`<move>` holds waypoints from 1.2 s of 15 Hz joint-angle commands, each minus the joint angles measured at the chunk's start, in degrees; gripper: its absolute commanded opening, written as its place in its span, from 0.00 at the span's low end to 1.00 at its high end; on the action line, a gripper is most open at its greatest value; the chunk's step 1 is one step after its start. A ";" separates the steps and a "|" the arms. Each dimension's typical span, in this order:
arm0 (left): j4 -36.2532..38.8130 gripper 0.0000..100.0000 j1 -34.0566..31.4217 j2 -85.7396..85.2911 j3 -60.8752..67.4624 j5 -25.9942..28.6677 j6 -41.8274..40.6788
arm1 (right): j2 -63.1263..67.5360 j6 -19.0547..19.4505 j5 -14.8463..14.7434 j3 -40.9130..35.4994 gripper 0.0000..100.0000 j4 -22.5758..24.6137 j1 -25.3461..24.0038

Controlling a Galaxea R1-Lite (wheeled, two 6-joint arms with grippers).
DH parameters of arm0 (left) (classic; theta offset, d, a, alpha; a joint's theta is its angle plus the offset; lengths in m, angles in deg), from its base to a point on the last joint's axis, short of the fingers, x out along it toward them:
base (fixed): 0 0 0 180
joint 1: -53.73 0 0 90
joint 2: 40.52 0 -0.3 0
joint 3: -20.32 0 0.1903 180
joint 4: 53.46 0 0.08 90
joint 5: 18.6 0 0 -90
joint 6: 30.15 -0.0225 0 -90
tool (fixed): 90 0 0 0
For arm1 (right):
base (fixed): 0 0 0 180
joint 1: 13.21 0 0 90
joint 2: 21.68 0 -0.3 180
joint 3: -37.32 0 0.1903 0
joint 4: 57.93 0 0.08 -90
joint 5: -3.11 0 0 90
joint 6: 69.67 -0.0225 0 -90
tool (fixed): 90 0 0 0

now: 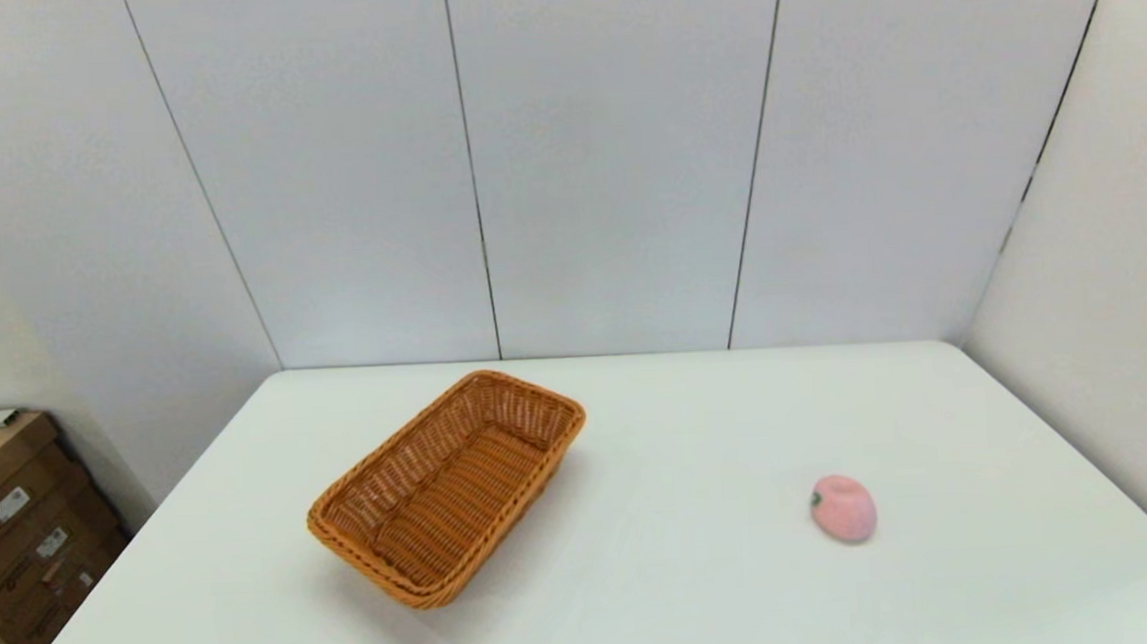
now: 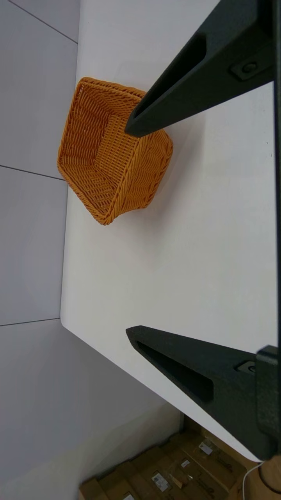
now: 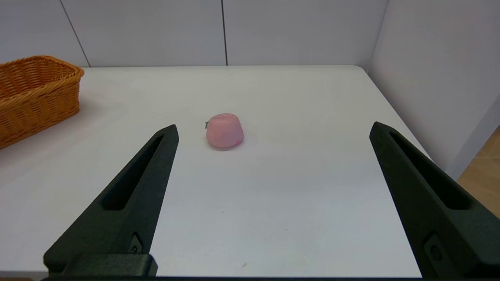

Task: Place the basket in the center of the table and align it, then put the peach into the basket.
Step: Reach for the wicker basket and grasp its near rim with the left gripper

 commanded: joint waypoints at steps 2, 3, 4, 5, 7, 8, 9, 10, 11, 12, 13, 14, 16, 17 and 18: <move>0.00 1.00 0.00 -0.01 0.00 -0.05 0.04 | 0.07 0.02 -0.09 -0.05 1.00 0.06 -0.01; 0.00 1.00 0.00 -0.01 0.00 -0.13 -0.05 | 0.07 0.02 -0.09 -0.05 1.00 0.06 -0.01; 0.09 1.00 0.00 -0.01 0.00 -0.13 -0.05 | -0.01 -0.15 -0.09 0.04 1.00 0.06 -0.01; 0.97 1.00 0.00 -0.01 -1.14 -0.40 0.21 | 0.07 -0.15 -0.09 0.04 1.00 0.06 -0.01; -1.23 1.00 0.00 1.22 -9.40 0.04 1.80 | 0.07 -0.15 0.00 0.04 1.00 0.06 -0.01; -4.75 1.00 0.00 5.35 -15.03 -0.05 3.99 | 0.07 0.02 -0.09 0.04 1.00 -0.03 -0.01; -6.59 1.00 0.00 10.09 -19.42 0.04 8.04 | 0.07 0.02 -0.09 0.04 1.00 -0.11 -0.01; -8.35 1.00 0.00 16.68 -23.20 0.04 12.87 | 0.07 0.02 -0.09 0.04 1.00 -0.11 -0.01; -10.55 1.00 0.00 24.68 -26.63 -0.13 17.44 | -0.01 0.02 -0.09 0.04 1.00 -0.11 -0.01; -12.48 1.00 0.00 31.89 -29.00 -0.13 20.52 | 0.07 0.02 -0.09 0.04 1.00 -0.03 -0.01; -13.27 1.00 0.00 39.01 -30.67 -0.05 22.71 | -0.01 0.02 -0.09 0.04 1.00 -0.03 -0.01; -13.36 1.00 0.00 47.89 -33.31 0.30 25.00 | 0.07 0.02 -0.09 0.04 1.00 -0.20 -0.01; -15.56 1.00 0.00 61.60 -38.94 0.48 29.04 | -0.01 0.02 -0.09 0.13 1.00 -0.38 -0.01; -17.40 1.00 0.18 69.07 -42.36 1.01 32.29 | 0.07 0.02 -0.09 0.13 1.00 -0.38 -0.01; -18.46 1.00 0.35 76.01 -45.53 2.24 35.55 | 0.07 0.02 -0.09 0.13 1.00 -0.38 -0.01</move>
